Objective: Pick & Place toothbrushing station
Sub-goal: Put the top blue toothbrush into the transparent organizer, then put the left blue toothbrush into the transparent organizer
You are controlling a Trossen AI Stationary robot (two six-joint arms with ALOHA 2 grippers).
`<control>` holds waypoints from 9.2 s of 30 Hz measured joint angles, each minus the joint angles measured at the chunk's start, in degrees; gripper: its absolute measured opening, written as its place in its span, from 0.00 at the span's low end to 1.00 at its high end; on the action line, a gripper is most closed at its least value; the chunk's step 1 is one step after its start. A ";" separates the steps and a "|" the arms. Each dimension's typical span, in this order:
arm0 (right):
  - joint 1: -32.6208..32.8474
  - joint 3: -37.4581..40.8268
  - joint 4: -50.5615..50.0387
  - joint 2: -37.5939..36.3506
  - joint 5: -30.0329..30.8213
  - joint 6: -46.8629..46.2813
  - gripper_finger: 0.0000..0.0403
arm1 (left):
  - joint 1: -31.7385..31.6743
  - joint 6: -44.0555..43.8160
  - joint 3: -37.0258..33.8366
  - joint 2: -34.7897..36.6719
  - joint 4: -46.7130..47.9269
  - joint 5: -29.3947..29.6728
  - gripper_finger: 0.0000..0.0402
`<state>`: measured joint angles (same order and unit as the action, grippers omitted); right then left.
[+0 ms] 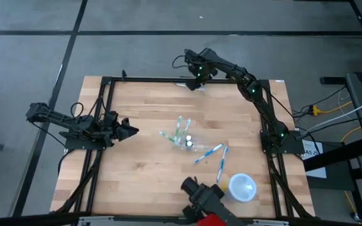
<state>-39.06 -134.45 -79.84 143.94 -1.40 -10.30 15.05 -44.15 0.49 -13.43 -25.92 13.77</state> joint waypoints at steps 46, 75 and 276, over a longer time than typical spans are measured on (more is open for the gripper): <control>-1.78 0.02 -7.17 3.58 -5.30 3.29 0.04 | 0.00 -2.17 0.02 -0.02 -0.02 1.26 0.22; 16.75 0.00 -10.17 -30.47 2.48 -11.11 0.00 | 0.02 3.13 1.15 -0.02 -4.09 -5.17 0.22; 63.64 47.54 36.23 -21.46 12.08 19.86 0.22 | 14.43 1.40 4.09 -10.84 -9.23 1.09 0.22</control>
<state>24.58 -86.91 -43.61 122.48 10.68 9.57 29.48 -42.75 4.58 -24.27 -35.14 14.86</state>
